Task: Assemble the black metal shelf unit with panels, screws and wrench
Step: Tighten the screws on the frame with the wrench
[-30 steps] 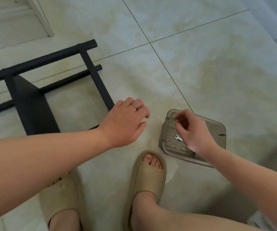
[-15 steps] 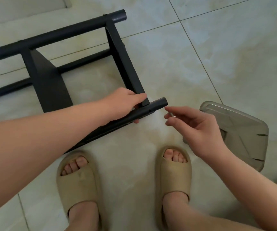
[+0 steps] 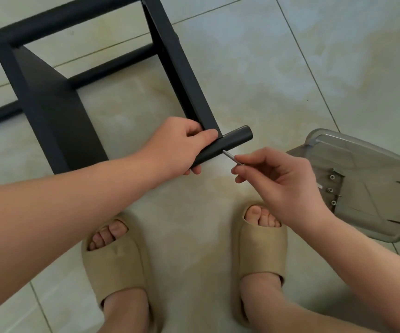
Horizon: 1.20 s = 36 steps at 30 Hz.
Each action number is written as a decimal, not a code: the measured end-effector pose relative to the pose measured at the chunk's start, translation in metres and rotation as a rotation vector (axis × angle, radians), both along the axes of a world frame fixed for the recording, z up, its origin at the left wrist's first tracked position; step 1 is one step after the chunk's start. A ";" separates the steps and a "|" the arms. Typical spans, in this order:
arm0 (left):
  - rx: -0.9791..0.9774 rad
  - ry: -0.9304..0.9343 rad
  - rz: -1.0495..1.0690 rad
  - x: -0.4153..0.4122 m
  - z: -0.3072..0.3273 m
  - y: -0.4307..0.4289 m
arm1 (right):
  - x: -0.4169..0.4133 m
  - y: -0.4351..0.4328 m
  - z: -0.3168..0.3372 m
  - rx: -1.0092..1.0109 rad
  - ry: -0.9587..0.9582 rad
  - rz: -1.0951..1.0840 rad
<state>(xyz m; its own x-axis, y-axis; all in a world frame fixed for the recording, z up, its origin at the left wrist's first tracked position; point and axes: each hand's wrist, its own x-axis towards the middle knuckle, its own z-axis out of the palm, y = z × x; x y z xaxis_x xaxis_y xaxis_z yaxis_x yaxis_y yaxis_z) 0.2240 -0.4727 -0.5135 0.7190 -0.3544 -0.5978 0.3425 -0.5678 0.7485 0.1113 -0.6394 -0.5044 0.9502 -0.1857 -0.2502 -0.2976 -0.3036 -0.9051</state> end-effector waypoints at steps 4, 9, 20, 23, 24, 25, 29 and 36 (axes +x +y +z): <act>-0.005 -0.011 0.000 0.000 0.001 0.000 | -0.002 0.008 -0.002 -0.040 -0.005 -0.014; -0.006 -0.008 -0.001 0.000 0.000 0.000 | 0.007 0.014 -0.001 -0.002 0.055 -0.034; -0.029 -0.002 0.012 0.000 -0.003 0.000 | 0.024 0.020 -0.003 0.311 0.167 -0.173; -0.031 -0.005 0.013 0.000 -0.003 0.000 | 0.026 0.020 -0.002 0.287 0.166 -0.156; -0.030 -0.008 0.013 0.000 -0.003 0.000 | 0.026 0.020 -0.002 0.272 0.167 -0.149; -0.029 -0.009 0.011 0.000 -0.003 0.000 | 0.027 0.020 -0.001 0.263 0.170 -0.146; -0.034 0.003 0.007 0.001 -0.003 0.000 | 0.029 0.019 -0.001 0.290 0.186 -0.149; -0.039 -0.003 -0.007 0.000 -0.004 0.002 | 0.026 0.015 -0.005 0.014 0.105 -0.007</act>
